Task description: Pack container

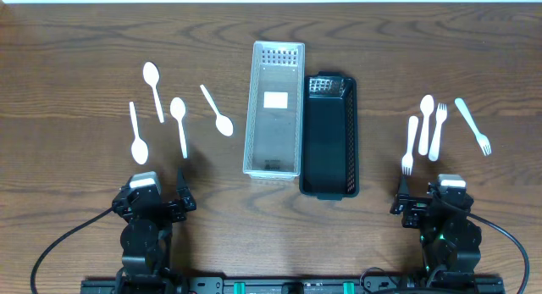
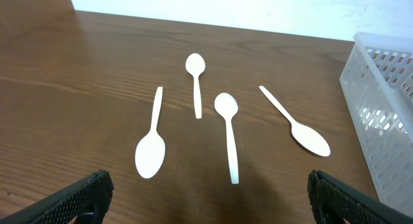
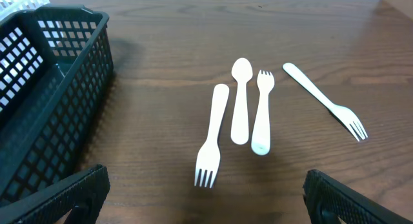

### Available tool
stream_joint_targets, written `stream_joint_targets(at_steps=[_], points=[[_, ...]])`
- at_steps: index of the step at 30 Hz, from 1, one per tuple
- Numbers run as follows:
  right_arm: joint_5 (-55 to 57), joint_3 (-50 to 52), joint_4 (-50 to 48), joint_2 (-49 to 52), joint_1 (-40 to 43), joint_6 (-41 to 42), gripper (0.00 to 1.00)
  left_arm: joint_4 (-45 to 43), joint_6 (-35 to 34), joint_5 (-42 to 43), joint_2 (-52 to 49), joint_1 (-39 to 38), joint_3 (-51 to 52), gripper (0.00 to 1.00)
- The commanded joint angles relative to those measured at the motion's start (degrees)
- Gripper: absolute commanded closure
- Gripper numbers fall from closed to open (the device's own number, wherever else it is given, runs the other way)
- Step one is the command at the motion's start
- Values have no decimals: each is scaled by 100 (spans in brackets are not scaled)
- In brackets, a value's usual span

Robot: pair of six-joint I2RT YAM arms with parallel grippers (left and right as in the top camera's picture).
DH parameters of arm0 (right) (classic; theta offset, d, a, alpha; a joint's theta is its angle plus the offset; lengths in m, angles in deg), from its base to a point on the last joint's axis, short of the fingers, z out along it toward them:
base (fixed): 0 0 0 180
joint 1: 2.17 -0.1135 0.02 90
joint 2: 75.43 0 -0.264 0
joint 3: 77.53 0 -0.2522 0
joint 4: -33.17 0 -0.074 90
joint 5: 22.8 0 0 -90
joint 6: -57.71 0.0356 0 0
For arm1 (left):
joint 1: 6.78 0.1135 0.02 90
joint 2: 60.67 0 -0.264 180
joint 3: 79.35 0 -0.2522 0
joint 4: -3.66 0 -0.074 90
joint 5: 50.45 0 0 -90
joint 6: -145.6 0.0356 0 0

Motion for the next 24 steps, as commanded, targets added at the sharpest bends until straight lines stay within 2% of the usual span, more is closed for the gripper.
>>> stream_joint_targets(at_steps=[1, 18, 24], points=[[-4, 66, 7, -50, 44, 59, 1, 7, -52, -9, 35, 28, 133, 2], [-15, 68, -85, -50, 44, 68, 1, 7, -50, -9, 35, 28, 133, 2], [-562, 68, -98, -50, 44, 87, 1, -151, -57, -4, 35, 28, 133, 2]])
